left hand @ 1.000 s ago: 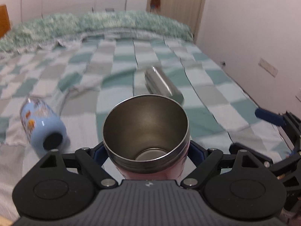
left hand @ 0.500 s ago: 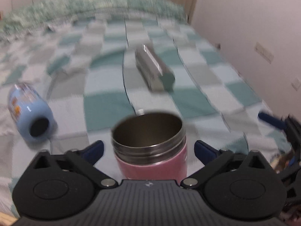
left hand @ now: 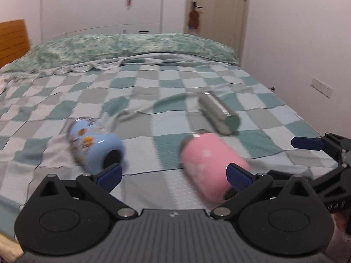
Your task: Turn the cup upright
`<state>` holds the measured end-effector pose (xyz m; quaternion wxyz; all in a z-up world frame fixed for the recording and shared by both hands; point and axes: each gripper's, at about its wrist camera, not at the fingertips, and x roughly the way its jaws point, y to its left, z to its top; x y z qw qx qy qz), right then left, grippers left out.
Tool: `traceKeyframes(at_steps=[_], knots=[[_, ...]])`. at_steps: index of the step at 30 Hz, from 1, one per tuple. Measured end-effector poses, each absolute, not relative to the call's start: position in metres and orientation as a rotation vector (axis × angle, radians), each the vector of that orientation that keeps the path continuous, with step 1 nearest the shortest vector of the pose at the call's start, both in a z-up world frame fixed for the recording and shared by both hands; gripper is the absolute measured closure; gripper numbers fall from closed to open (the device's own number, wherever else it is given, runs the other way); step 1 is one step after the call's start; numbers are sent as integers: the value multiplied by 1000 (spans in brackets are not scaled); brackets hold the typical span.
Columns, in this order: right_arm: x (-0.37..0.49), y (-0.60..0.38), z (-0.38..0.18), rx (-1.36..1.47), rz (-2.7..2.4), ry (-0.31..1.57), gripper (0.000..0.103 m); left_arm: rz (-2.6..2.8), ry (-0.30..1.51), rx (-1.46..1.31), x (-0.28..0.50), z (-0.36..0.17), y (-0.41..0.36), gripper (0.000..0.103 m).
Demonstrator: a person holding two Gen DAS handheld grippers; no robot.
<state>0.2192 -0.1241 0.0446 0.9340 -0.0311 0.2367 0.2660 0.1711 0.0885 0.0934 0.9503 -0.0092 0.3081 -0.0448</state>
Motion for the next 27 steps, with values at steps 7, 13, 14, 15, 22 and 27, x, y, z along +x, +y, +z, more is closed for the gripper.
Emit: traceKeyframes(at_steps=[7,13,14,15,22,27], knots=[[263,-71,52,-88,525,628,0,-49,586,-52,173,77,137,0],[302,-37,41,-134,483,778,0,-58,559,-36,184,62,155,0],[307,-34,39,-137,477,798,0,-59,557,-27,186,60,156,0],[313,-30,37,-135,472,820,0,-61,556,-22,187,58,157,0],[350,-12,13,-112,446,991,5,-83,567,-54,198,43,170,0],[365,-11,6,-97,423,1065,19,-85,576,-76,199,38,175,0]])
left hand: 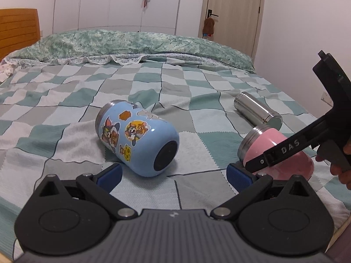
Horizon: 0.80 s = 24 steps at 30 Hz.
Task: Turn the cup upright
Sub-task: 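Grasp the pink cup's body with the right gripper, then lift the pink cup with the right gripper and turn it rim-up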
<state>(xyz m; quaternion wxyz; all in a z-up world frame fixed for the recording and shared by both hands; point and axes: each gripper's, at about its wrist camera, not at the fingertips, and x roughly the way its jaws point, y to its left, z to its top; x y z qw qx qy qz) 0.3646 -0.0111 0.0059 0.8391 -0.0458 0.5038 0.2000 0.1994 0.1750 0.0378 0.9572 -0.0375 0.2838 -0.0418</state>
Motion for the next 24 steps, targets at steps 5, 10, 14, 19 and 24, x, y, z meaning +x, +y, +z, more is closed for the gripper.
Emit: traceKeyframes(at_steps=[5,10,14,19,24], knots=[[353,-25,13,-47,439,1027,19,-83,571,-81,197,38,175,0],[322,-43,23,2,456,890,19,-98,548,-72,192,42,170,0],[288,-54,27,29,460,744,19,-115,529,-30,187,46,160,0],[256,-63,31,63,456,529,19,-129,508,-3,182,50,150,0],[234,-56,25,53,424,326,19,-125,511,11,181,47,145,0]])
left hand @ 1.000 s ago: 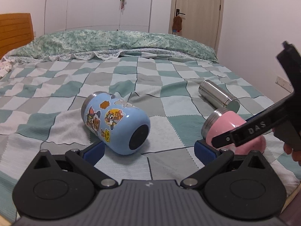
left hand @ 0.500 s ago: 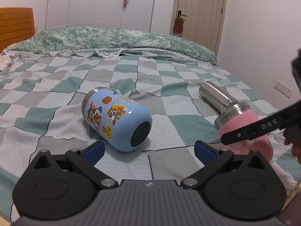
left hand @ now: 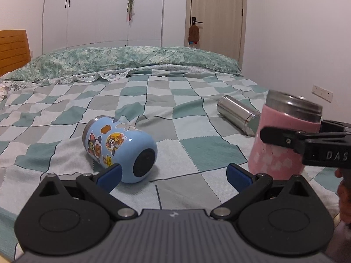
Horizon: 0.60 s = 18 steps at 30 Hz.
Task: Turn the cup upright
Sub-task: 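Lift the pink cup with the right gripper and turn it rim-up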
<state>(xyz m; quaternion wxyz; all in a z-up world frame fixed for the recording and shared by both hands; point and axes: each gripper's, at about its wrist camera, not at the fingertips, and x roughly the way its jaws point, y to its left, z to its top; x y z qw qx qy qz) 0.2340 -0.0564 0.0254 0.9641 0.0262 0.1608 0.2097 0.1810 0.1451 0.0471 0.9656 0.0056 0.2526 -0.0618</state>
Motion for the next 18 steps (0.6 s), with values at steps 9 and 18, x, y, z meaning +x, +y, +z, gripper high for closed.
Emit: traceKeyframes(at_steps=[9,18], knots=[[241,-36,-1,67,374,260,19,-82,510,2,177,41,154,0],[240,-11,-22,-44,359,294,19,-65,523,-4,175,36,159,0]])
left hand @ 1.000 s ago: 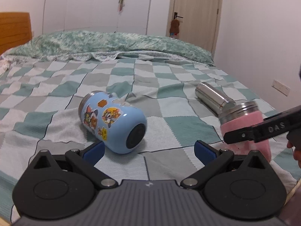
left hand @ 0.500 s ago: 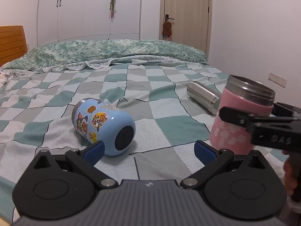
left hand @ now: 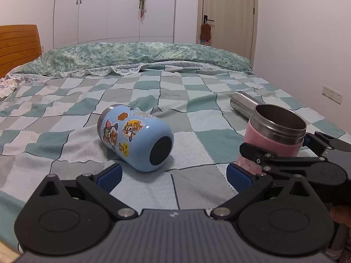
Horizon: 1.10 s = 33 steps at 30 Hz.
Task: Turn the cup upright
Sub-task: 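Lift the pink cup with the right gripper and turn it rim-up, then set the pink cup upright on the bed and open the right gripper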
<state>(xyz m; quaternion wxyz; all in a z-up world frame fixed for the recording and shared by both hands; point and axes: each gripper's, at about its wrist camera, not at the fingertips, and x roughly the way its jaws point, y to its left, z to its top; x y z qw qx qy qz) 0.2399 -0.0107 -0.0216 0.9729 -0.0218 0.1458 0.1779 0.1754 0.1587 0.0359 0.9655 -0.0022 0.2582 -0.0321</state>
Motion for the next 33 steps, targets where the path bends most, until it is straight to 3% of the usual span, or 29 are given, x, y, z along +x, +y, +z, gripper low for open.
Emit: traceKeyframes(at_steps=[5,7,9,22,33], knots=[[240,-15,-20,-16,366,305,19,-68,515,-4,173,36,159,0],[237,-21,-19,4,385,312,6,-64,513,0,170,36,159,0],[228,-29,-16,22,393,289,0,-59,507,0,166,39,158,0],[135,-114,39,10,432,155,0,-96,345,-9,83,76,105,0],[86,-167,-2,-50,378,184,0,-3,269,-71,30,41,55,0]])
